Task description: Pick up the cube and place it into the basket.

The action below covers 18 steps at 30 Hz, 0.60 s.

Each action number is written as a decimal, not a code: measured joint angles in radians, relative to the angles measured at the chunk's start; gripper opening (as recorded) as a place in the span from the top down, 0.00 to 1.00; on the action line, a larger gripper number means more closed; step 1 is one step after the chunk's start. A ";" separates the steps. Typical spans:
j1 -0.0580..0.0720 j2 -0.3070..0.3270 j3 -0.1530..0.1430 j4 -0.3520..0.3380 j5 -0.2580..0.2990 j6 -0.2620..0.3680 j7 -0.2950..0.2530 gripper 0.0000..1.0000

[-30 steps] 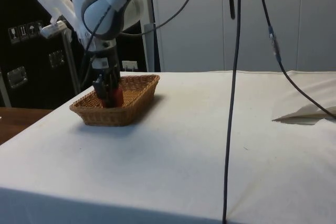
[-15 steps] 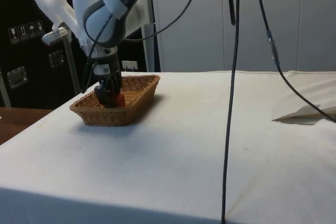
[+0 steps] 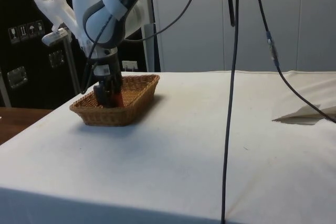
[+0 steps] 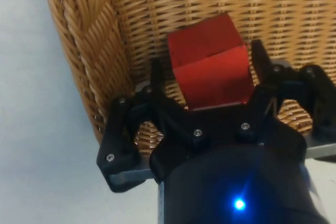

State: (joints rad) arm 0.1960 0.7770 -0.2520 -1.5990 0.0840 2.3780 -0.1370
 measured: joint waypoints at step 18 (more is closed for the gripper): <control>0.001 -0.018 -0.002 0.006 -0.001 -0.014 0.000 0.00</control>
State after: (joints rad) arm 0.1970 0.7590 -0.2540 -1.5930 0.0830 2.3640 -0.1370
